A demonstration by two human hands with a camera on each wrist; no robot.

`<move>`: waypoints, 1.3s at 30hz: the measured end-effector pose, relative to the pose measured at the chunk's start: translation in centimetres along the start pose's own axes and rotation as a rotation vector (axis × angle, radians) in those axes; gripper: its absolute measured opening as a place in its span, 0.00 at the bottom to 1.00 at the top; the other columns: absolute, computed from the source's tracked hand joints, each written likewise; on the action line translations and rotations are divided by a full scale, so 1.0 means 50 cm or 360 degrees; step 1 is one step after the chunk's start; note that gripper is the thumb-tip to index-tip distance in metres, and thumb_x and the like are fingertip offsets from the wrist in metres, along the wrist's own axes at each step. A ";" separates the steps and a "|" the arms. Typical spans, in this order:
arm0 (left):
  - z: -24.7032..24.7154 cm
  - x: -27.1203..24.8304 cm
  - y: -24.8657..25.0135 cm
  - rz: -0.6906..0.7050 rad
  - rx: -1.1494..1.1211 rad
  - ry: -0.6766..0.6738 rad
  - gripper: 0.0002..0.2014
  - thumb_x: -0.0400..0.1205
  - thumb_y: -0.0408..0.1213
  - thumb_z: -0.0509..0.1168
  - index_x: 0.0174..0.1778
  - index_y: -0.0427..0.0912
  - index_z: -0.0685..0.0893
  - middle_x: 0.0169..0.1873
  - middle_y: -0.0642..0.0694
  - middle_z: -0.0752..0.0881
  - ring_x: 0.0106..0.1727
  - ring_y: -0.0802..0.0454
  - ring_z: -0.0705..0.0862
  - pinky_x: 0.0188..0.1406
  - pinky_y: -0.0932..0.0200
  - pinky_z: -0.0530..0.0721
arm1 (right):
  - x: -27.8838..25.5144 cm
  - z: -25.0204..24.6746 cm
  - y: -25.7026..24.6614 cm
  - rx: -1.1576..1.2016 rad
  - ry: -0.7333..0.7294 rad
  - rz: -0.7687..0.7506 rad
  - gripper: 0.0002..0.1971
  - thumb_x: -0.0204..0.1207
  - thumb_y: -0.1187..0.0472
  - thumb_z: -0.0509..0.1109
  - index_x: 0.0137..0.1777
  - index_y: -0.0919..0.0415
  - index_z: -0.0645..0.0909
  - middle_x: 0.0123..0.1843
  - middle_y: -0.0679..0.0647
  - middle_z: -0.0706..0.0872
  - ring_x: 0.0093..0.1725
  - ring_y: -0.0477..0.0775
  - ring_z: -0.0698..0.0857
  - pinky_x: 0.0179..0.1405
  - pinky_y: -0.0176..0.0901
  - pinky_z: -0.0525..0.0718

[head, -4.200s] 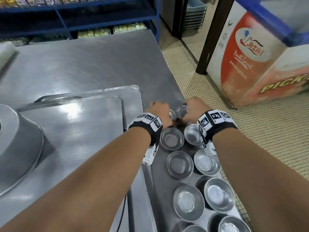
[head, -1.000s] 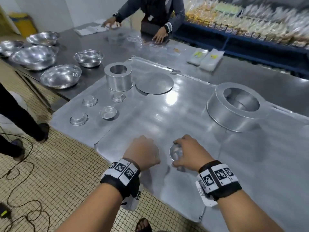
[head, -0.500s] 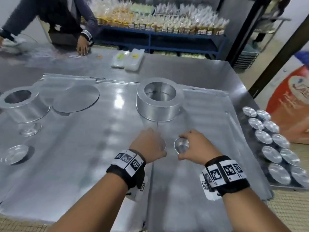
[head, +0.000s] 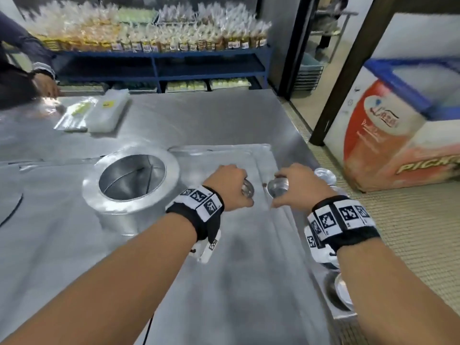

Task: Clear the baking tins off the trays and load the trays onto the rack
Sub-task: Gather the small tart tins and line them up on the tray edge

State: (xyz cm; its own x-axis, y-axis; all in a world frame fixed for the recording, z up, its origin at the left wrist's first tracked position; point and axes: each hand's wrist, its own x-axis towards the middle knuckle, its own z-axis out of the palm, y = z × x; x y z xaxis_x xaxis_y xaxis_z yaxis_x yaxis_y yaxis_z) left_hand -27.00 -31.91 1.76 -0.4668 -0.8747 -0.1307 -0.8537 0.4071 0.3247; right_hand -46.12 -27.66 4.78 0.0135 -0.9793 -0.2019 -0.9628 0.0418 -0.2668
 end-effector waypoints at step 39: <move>0.241 0.677 0.145 -0.0062 -0.0144 0.0052 0.30 0.78 0.52 0.73 0.70 0.36 0.80 0.67 0.38 0.83 0.68 0.40 0.81 0.67 0.49 0.81 | 0.531 0.054 0.505 -0.0074 -0.0059 0.0200 0.35 0.64 0.44 0.80 0.68 0.60 0.79 0.63 0.56 0.86 0.59 0.59 0.84 0.56 0.49 0.85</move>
State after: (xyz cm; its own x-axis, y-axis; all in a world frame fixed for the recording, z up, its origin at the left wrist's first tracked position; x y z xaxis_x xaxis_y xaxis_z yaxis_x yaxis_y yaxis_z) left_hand -51.77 -55.39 -11.62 -0.4245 -0.8982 -0.1146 -0.8460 0.3484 0.4036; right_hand -69.33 -52.08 -9.85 -0.0990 -0.9589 -0.2659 -0.9690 0.1536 -0.1934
